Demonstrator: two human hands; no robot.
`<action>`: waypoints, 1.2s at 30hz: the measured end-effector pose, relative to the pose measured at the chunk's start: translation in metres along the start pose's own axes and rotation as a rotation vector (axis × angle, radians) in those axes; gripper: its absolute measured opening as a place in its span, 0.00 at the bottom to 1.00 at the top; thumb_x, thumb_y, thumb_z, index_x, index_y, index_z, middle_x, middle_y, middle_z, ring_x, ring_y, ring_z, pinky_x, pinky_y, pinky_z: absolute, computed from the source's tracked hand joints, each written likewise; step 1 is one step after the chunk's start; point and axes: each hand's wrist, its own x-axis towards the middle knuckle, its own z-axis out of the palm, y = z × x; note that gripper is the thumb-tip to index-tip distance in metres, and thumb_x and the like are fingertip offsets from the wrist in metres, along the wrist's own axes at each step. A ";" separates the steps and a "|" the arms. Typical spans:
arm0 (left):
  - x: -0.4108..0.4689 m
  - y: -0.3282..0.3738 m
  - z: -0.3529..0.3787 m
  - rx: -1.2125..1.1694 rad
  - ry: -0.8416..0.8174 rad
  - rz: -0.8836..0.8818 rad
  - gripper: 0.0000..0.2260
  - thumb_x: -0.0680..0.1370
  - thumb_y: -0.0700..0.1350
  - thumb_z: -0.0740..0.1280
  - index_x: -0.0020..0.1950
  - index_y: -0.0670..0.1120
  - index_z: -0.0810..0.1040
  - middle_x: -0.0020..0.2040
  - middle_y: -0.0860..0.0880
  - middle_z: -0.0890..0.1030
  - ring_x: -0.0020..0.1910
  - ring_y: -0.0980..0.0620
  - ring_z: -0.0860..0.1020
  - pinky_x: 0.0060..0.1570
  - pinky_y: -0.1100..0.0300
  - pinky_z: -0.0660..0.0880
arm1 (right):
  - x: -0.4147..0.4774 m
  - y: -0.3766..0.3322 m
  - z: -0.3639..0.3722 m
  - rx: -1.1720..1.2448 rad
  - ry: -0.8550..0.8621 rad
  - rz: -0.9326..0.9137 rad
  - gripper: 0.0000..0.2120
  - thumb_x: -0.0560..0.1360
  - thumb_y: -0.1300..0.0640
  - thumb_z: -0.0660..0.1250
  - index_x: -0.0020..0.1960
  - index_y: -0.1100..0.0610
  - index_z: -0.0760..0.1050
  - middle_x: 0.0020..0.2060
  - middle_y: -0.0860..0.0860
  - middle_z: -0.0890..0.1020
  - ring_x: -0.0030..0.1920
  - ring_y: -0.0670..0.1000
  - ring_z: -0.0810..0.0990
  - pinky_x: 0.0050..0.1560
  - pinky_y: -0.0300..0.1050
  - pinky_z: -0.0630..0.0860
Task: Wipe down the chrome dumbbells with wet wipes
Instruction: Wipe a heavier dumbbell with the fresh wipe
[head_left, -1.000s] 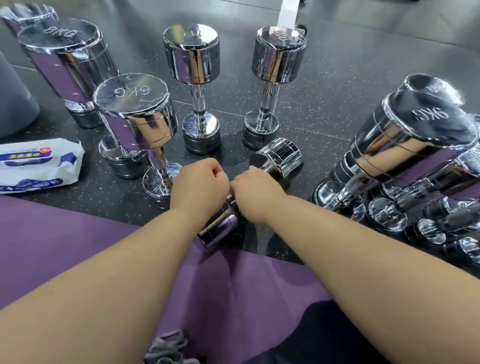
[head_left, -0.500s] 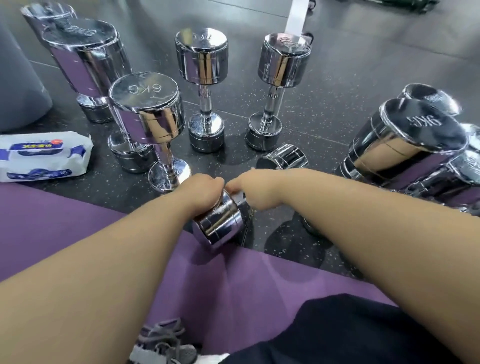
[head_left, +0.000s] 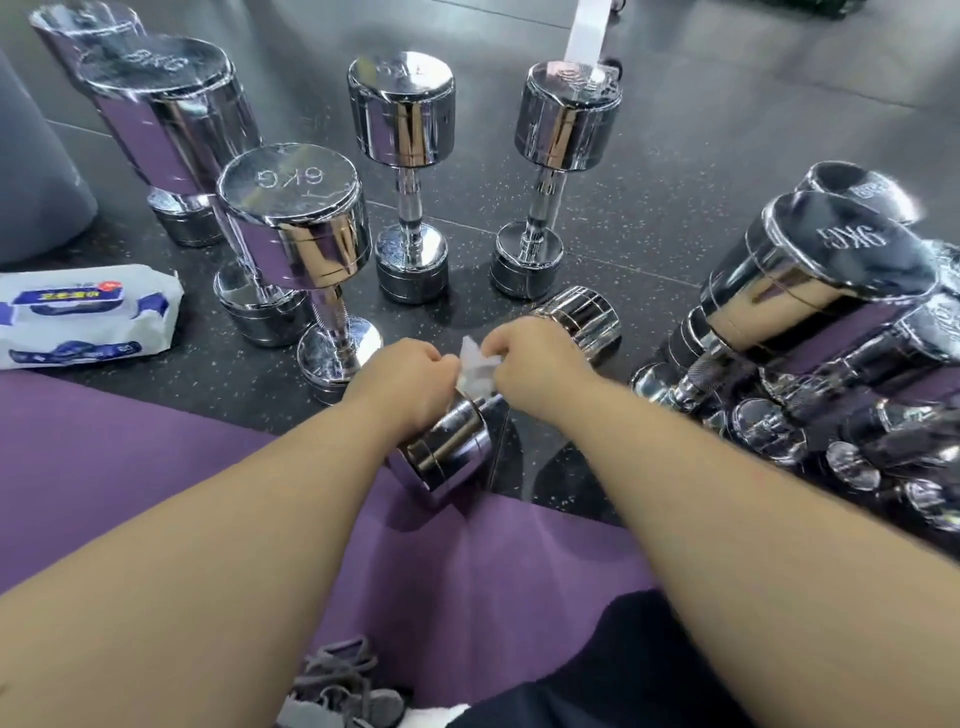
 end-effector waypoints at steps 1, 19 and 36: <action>0.001 -0.002 -0.002 -0.019 0.049 -0.025 0.13 0.77 0.46 0.59 0.41 0.43 0.80 0.35 0.47 0.76 0.39 0.45 0.72 0.35 0.56 0.64 | -0.010 0.008 0.013 0.171 0.164 0.129 0.05 0.72 0.63 0.65 0.39 0.57 0.78 0.36 0.53 0.79 0.41 0.56 0.75 0.38 0.44 0.67; 0.002 -0.008 -0.003 -0.096 0.281 -0.050 0.14 0.77 0.44 0.57 0.38 0.35 0.74 0.34 0.40 0.76 0.36 0.41 0.71 0.36 0.50 0.68 | -0.002 0.010 0.064 1.569 -0.111 0.694 0.17 0.76 0.73 0.44 0.35 0.58 0.62 0.26 0.55 0.69 0.24 0.51 0.67 0.31 0.43 0.64; -0.002 -0.012 -0.002 -0.223 0.234 -0.105 0.14 0.78 0.43 0.57 0.45 0.38 0.80 0.43 0.42 0.81 0.46 0.40 0.75 0.41 0.53 0.67 | -0.024 0.005 0.041 1.100 -0.136 0.508 0.07 0.74 0.70 0.64 0.43 0.59 0.74 0.36 0.56 0.77 0.38 0.51 0.80 0.37 0.39 0.80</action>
